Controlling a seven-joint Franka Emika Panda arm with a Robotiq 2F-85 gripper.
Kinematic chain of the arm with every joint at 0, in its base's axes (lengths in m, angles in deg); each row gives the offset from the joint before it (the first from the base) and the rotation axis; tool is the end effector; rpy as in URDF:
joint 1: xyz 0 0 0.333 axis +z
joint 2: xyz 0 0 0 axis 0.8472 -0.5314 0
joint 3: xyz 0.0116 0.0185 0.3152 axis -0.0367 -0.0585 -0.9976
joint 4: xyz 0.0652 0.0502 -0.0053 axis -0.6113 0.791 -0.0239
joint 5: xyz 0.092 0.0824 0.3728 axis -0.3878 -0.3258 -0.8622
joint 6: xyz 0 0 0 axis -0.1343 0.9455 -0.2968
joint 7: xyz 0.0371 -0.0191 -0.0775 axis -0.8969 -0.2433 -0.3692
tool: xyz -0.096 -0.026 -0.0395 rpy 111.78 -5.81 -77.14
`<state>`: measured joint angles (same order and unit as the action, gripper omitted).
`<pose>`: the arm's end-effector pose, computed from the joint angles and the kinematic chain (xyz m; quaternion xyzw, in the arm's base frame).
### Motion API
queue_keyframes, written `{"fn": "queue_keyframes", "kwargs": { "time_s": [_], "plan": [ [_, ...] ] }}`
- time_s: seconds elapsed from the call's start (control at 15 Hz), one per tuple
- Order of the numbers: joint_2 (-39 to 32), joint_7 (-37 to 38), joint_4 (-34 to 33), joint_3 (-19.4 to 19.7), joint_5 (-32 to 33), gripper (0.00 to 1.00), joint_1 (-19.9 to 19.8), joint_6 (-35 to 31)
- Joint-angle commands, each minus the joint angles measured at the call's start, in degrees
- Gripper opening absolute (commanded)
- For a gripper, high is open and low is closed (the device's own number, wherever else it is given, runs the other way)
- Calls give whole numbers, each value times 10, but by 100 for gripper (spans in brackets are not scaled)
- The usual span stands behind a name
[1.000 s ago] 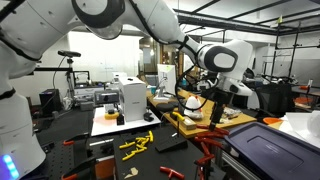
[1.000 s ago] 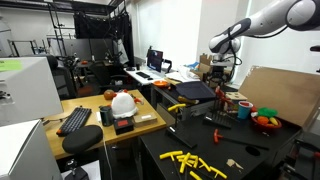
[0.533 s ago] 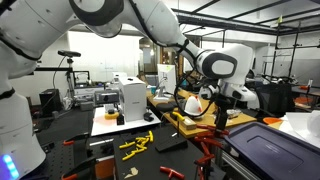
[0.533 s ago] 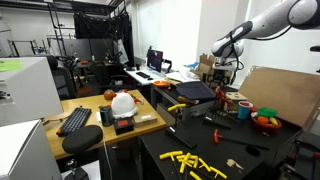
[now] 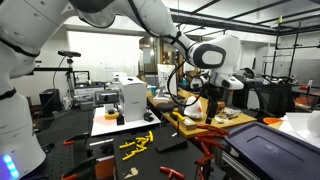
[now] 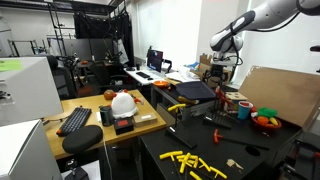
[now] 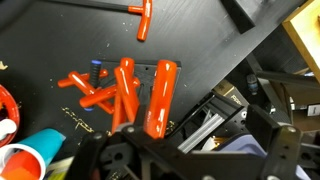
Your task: Unfasten the red handle and put it on the table
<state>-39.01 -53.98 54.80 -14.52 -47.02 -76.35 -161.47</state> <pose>0.6656 -0.2712 0.2472 -0.8891 0.4510 0.0387 0.0681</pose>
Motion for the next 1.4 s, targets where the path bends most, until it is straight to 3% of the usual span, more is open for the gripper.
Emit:
{"fn": "queue_keyframes", "kwargs": {
  "time_s": [0.0, 1.33],
  "plan": [
    [42, -9, 51, 16, -13, 100, 16, 6],
    [2, 9, 23, 45, -6, 100, 30, 30]
  ]
}}
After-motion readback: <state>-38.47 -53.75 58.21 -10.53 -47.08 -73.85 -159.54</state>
